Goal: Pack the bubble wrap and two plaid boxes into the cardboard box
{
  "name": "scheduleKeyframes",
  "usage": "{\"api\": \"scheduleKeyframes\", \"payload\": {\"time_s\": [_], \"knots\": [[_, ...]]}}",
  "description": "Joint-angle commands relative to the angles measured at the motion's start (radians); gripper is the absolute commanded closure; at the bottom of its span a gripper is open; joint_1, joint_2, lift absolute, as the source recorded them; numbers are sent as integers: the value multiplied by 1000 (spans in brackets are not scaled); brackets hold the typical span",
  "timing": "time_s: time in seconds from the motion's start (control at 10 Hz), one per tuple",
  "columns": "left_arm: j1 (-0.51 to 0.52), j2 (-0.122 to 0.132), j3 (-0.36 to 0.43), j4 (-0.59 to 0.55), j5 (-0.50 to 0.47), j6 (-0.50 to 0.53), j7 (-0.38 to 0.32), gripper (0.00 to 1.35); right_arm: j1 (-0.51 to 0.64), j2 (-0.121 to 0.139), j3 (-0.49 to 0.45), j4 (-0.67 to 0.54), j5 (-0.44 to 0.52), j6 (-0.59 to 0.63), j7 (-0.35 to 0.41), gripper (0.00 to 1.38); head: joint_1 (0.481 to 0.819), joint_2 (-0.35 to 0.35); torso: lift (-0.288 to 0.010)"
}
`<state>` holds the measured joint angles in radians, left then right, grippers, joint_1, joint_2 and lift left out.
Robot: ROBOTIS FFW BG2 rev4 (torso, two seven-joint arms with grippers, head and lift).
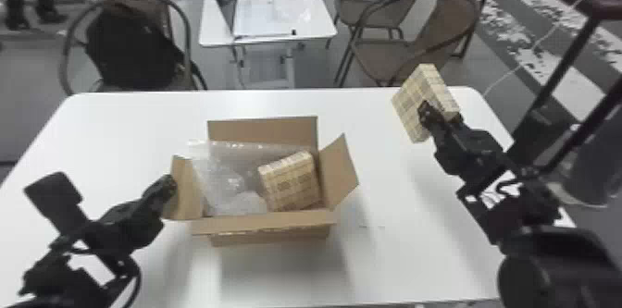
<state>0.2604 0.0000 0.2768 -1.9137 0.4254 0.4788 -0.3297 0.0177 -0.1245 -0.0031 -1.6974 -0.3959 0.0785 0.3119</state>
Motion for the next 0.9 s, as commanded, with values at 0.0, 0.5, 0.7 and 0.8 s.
{"api": "scheduleKeyframes", "payload": {"time_s": [0.0, 0.5, 0.7, 0.8], "knots": [[-3, -3, -4, 2, -1, 0, 0, 1219, -102, -38, 126, -13, -72, 155, 61, 1107, 695, 59, -104], [-10, -3, -13, 10, -5, 1, 0, 1219, -404, -20, 416, 294, -184, 425, 461, 1107, 695, 315, -104], [-9, -3, -13, 12, -5, 1, 0, 1219, -418, -18, 433, 329, -181, 480, 484, 1107, 695, 350, -104], [-9, -3, -14, 12, -5, 1, 0, 1219, -421, -18, 431, 326, -170, 526, 484, 1018, 695, 350, -104]]}}
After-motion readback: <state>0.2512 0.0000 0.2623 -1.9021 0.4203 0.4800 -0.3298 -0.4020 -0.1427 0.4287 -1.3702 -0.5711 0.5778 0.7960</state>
